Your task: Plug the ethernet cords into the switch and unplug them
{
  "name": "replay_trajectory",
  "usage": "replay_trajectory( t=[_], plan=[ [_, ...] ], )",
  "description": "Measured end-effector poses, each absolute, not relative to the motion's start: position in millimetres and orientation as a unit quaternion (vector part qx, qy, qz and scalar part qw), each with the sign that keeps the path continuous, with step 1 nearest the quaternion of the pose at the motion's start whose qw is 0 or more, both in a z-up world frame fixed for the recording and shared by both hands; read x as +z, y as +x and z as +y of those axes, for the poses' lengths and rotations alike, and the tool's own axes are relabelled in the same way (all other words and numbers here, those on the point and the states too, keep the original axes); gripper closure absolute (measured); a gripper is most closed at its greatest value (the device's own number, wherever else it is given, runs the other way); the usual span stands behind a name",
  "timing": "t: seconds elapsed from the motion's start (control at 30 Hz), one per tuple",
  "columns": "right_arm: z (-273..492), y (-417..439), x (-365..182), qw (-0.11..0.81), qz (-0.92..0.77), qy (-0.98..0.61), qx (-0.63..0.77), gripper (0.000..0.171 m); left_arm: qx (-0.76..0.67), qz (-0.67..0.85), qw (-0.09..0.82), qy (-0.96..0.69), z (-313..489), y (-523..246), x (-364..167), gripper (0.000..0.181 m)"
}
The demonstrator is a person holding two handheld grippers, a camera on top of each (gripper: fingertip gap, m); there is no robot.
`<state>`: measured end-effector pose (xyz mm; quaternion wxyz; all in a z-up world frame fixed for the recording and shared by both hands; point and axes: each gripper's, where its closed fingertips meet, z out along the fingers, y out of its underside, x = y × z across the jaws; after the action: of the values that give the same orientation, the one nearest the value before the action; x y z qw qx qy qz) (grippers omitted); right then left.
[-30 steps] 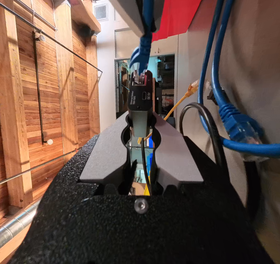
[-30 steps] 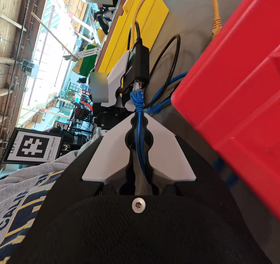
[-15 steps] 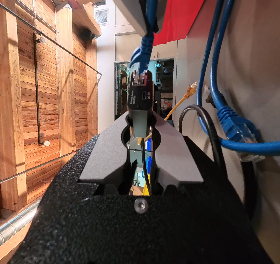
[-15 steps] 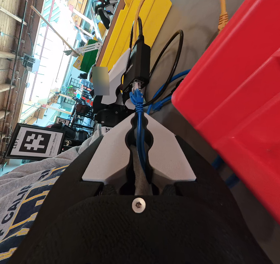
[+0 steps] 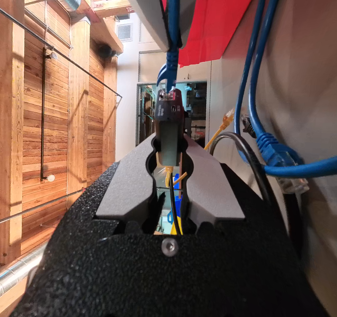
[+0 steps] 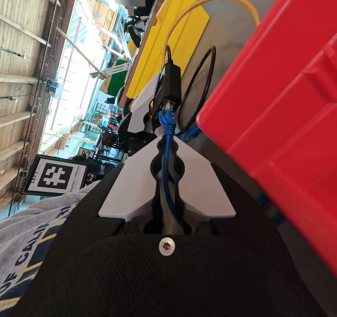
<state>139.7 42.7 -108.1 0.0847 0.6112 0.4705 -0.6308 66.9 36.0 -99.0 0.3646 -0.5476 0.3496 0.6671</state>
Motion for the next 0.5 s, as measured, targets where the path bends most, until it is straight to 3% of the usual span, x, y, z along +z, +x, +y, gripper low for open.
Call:
replay_trajectory(
  t=[0.5],
  plan=[
    [41,136,-104,-0.113,0.646,0.514,-0.553,0.169,0.583,0.344,0.412,-0.61,42,72,-117,0.154]
  ],
)
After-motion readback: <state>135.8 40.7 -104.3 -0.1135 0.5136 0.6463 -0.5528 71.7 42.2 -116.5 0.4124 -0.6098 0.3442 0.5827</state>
